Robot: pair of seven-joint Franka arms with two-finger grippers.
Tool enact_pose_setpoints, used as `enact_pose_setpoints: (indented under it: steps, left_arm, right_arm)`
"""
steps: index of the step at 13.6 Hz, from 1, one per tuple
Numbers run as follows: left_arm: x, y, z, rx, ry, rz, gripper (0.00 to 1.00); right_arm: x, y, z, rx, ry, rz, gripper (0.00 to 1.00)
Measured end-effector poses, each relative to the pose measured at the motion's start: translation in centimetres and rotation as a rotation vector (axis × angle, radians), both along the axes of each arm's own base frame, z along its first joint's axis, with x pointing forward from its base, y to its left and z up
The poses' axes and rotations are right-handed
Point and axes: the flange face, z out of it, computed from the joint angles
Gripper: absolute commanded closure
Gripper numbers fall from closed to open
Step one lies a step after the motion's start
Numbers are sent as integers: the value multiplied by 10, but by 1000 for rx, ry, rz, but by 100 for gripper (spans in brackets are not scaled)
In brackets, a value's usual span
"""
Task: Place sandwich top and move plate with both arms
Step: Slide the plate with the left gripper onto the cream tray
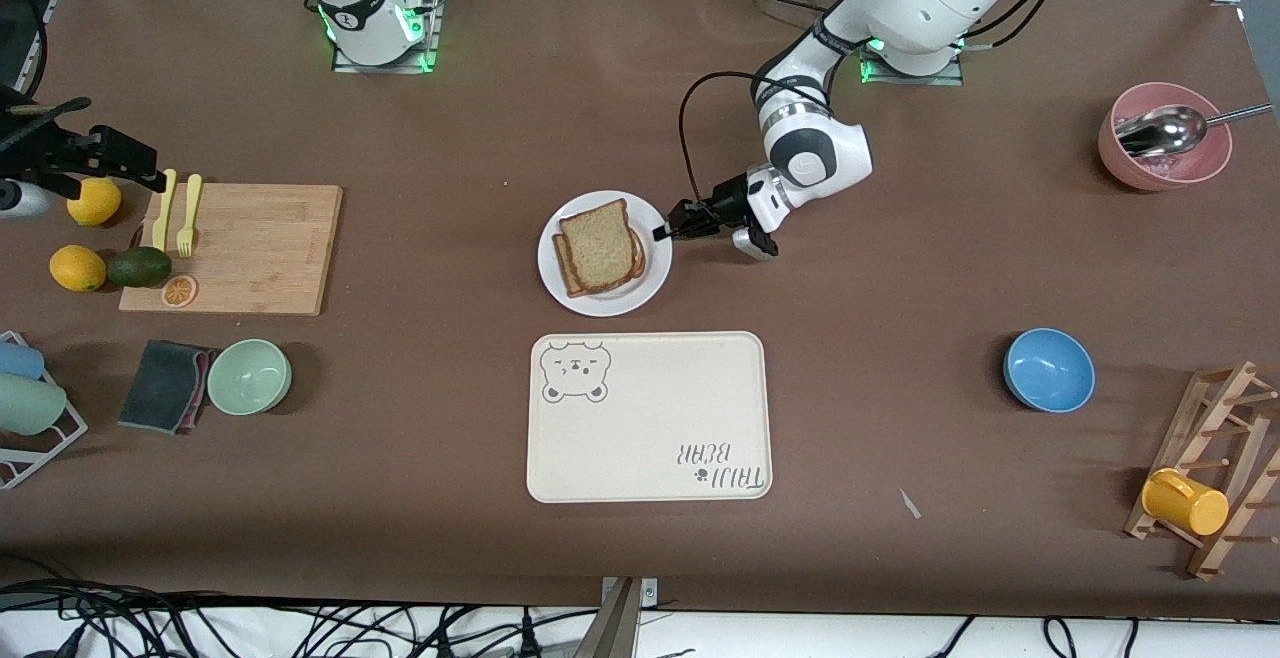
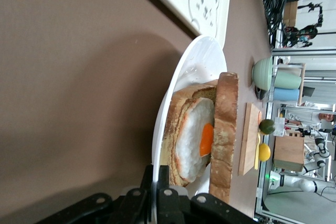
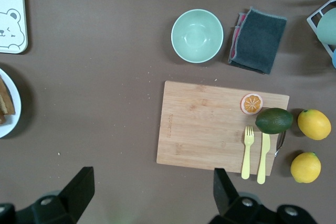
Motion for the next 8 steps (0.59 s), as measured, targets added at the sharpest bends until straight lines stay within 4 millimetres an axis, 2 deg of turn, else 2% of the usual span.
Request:
enact_pose_setpoints:
  steps: [4,8]
  left_arm:
    - [13,-3,19,-23,-29,32,100]
    - [36,-6,34,-51,-65,60,100]
  right_arm:
    - [0,0,0,0,0,0,0]
    - [0,0,1,0,-2,1,0]
